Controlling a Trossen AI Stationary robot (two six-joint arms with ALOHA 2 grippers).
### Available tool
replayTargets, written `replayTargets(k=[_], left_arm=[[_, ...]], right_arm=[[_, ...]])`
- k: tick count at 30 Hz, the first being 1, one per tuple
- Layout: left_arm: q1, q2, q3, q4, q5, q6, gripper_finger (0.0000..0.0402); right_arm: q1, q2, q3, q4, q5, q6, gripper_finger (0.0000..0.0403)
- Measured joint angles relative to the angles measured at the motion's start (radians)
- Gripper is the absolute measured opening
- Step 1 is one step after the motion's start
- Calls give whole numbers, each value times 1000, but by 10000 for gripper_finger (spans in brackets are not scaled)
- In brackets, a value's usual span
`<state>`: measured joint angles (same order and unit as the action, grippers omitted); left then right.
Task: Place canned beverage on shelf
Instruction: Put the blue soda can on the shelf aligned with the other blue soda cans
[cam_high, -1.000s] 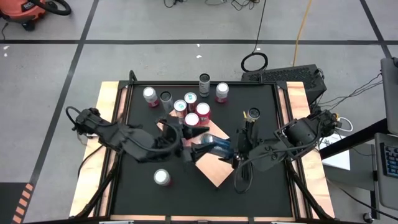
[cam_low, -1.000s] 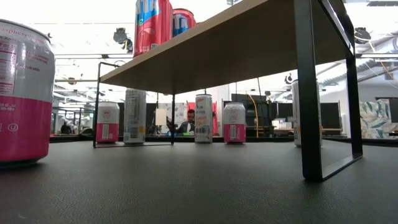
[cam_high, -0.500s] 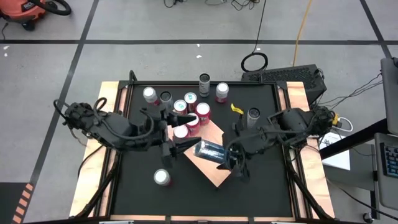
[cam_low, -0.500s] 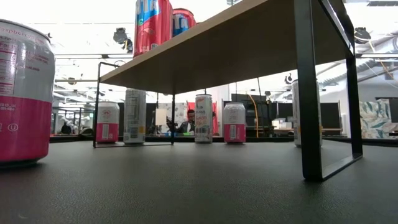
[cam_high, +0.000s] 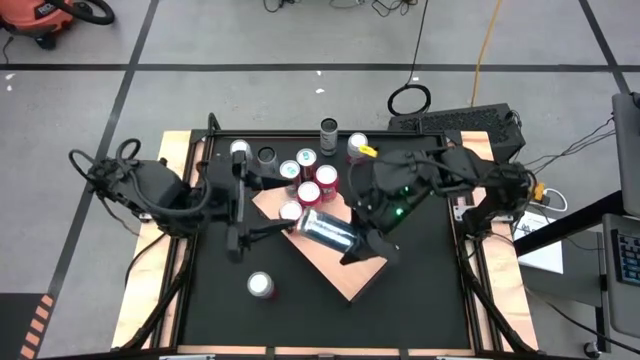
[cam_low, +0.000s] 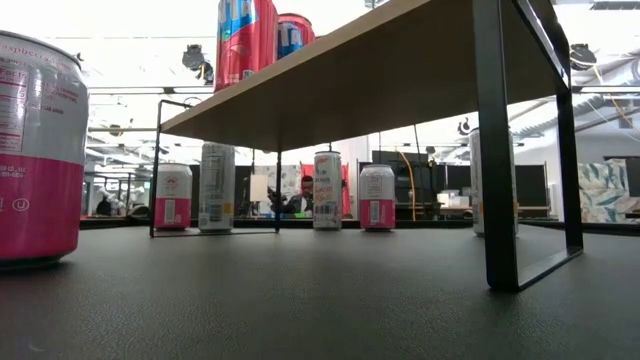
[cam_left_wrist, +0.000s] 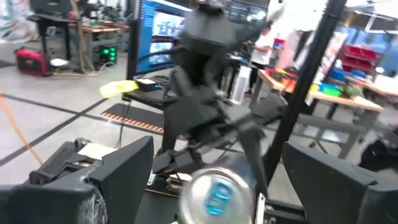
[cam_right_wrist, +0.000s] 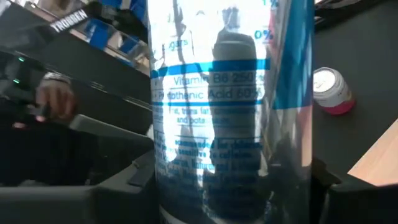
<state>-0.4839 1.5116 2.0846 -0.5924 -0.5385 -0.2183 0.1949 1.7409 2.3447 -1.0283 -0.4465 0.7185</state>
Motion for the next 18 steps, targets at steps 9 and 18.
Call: replayTargets(k=[9,18], left_arm=[[2,-25,0,-119,96,18,359],[44,-22,0,-177,223,52,359]], right_arm=[[-45,0,0,31,-109,40,214],[-45,1,0,83,-113,59,214]])
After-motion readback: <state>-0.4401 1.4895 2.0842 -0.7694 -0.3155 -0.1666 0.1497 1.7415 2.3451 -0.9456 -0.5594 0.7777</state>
